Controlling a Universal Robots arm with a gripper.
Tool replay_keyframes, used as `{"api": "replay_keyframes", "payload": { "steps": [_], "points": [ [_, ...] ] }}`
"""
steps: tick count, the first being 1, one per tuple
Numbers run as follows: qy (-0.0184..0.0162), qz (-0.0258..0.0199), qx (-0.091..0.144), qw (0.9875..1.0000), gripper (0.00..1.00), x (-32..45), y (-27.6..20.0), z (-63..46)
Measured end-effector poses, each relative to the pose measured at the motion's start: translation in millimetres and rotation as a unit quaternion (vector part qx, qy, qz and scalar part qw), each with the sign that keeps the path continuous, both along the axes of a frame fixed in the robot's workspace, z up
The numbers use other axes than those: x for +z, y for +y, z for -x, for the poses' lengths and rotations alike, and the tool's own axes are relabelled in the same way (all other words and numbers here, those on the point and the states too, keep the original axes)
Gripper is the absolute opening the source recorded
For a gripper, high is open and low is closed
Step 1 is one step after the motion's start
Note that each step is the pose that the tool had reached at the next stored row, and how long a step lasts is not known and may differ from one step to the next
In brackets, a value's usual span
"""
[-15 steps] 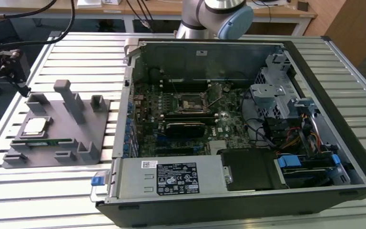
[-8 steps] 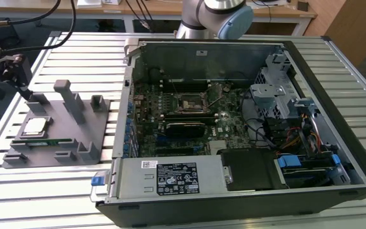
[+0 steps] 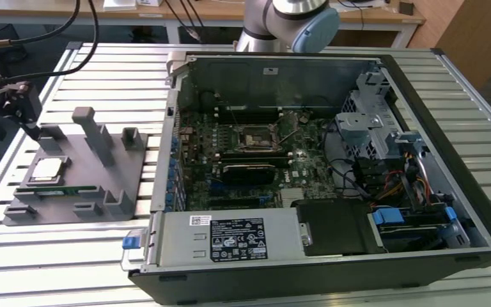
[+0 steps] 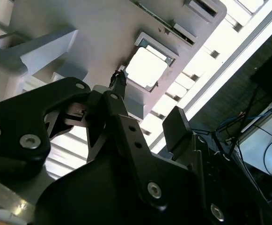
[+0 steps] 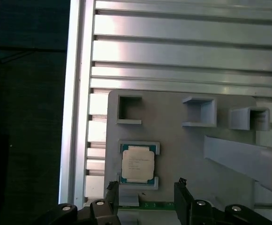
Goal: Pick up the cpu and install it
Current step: 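Pick up the cpu and move it towards the insertion slot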
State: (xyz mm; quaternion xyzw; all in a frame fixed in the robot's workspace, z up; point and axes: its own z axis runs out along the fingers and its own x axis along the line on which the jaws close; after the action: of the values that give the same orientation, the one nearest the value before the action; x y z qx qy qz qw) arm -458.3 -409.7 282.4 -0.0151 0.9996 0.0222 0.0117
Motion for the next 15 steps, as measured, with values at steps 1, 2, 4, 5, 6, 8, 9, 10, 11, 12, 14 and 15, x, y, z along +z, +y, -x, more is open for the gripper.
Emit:
{"api": "replay_keyframes", "payload": {
  "steps": [1, 2, 4, 5, 6, 8, 9, 10, 11, 12, 14, 15],
  "points": [
    [0.0000, 0.0000, 0.000, 1.0000, 0.59, -1.8, 0.0, 0.3],
    [0.0000, 0.0000, 0.000, 1.0000, 0.59, -3.6, 0.0, 0.6],
    [0.0000, 0.0000, 0.000, 1.0000, 0.60, -7.2, 0.0, 0.8],
    [0.0000, 0.0000, 0.000, 1.0000, 0.60, -9.0, 0.0, 0.8],
    [0.0000, 0.0000, 0.000, 1.0000, 0.66, -10.8, 0.0, 0.9],
    [0.0000, 0.0000, 0.000, 1.0000, 0.66, -14.4, 0.0, 1.0],
    [0.0001, 0.0000, 0.000, 1.0000, 0.66, -16.3, 0.0, 1.0],
    [0.0001, 0.0000, 0.000, 1.0000, 0.66, -18.1, 0.0, 1.0],
    [0.0000, 0.0000, 0.000, 1.0000, 0.66, -20.0, 0.0, 1.0],
    [0.0000, 0.0000, 0.000, 1.0000, 0.66, -21.8, 0.0, 1.1],
    [0.0000, 0.0000, 0.000, 1.0000, 0.66, -25.4, -0.1, 1.2],
    [0.0001, 0.0000, 0.000, 1.0000, 0.66, -27.1, -0.6, 1.2]
  ]
}}
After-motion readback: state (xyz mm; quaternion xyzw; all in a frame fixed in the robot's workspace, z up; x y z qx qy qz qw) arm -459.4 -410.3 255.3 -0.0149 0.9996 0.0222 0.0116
